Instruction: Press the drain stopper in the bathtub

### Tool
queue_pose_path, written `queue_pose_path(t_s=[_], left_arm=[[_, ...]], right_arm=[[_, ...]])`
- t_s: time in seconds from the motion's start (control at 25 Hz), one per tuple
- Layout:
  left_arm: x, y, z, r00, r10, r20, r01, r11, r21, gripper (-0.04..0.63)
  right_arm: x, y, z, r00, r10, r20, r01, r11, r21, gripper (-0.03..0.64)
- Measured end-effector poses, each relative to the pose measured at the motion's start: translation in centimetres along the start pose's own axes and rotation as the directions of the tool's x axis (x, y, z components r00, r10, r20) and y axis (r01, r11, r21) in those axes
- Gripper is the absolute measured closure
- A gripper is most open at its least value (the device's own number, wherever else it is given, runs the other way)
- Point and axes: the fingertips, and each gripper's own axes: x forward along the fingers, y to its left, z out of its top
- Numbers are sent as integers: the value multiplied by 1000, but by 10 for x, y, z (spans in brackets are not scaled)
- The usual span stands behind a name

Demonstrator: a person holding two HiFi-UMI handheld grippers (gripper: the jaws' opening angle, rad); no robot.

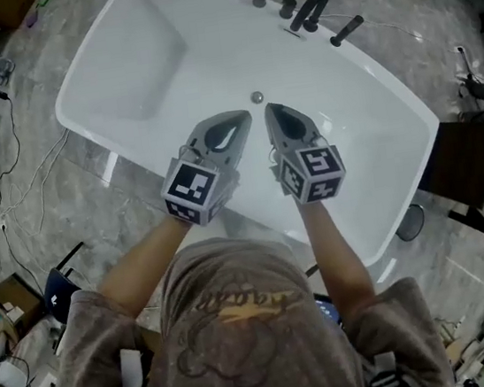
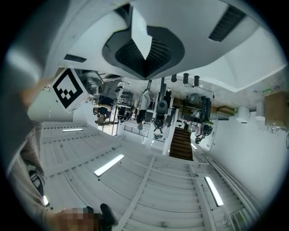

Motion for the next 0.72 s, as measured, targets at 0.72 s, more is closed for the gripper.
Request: queue_pose_path(t_s=[0.72], left_arm=[[-86,-75,72,994,-70,78,65,996,64,594]], right_arm=[[-137,104,84,935,314,164,-289,944,-156,615]])
